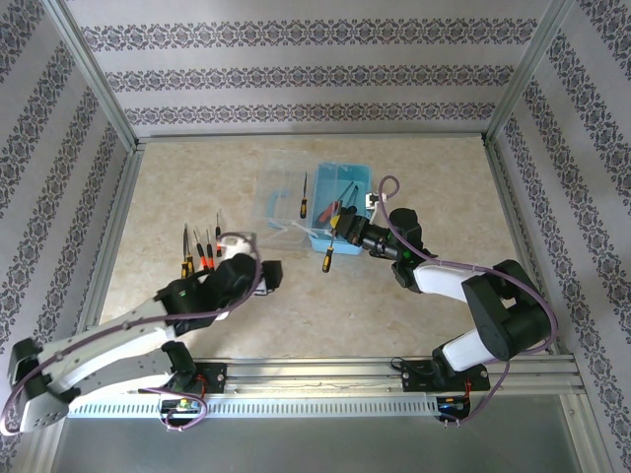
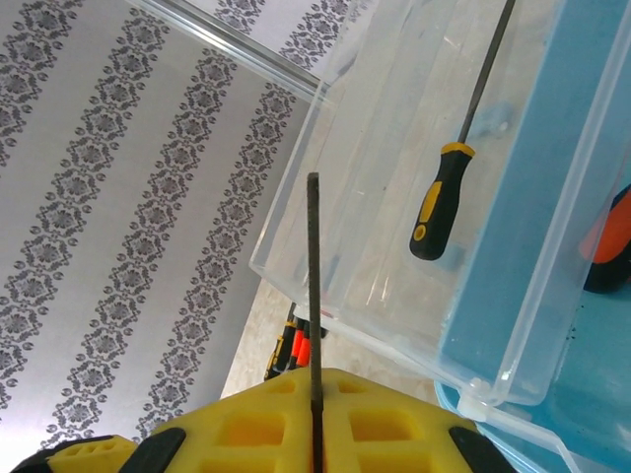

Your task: Pack the tool kit

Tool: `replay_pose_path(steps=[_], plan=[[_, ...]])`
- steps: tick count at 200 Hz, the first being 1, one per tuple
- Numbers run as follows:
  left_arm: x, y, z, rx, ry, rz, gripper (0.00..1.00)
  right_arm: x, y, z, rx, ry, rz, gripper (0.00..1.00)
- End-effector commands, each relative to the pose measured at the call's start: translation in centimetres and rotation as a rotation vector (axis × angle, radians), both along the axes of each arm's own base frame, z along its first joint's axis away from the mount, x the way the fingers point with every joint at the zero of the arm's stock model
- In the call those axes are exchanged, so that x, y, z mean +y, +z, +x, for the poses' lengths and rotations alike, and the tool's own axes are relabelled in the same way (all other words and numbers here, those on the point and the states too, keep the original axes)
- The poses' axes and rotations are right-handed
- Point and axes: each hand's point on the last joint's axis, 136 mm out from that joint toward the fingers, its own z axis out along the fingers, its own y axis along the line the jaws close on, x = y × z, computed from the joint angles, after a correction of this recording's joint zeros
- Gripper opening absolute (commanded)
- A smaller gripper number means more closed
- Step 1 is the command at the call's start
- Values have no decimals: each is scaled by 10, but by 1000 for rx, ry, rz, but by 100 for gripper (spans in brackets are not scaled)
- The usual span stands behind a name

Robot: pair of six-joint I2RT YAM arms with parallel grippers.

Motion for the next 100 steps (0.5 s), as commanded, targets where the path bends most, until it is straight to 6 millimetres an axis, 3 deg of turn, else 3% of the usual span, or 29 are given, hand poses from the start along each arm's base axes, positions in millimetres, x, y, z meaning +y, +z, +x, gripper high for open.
replay_pose_path(steps=[1, 43, 68, 100], plan=[[48, -13, -10, 15, 165, 25, 74, -1, 18, 7, -58, -12, -8, 11], [84, -12, -22, 30, 241, 81, 76, -6, 41, 34, -45, -49, -87, 12], [81, -12, -19, 45, 240, 86, 76, -11, 52, 66, -21, -74, -174, 12], [67, -15, -16, 66, 200, 59, 77, -12, 47, 108, 29, -85, -211, 12]])
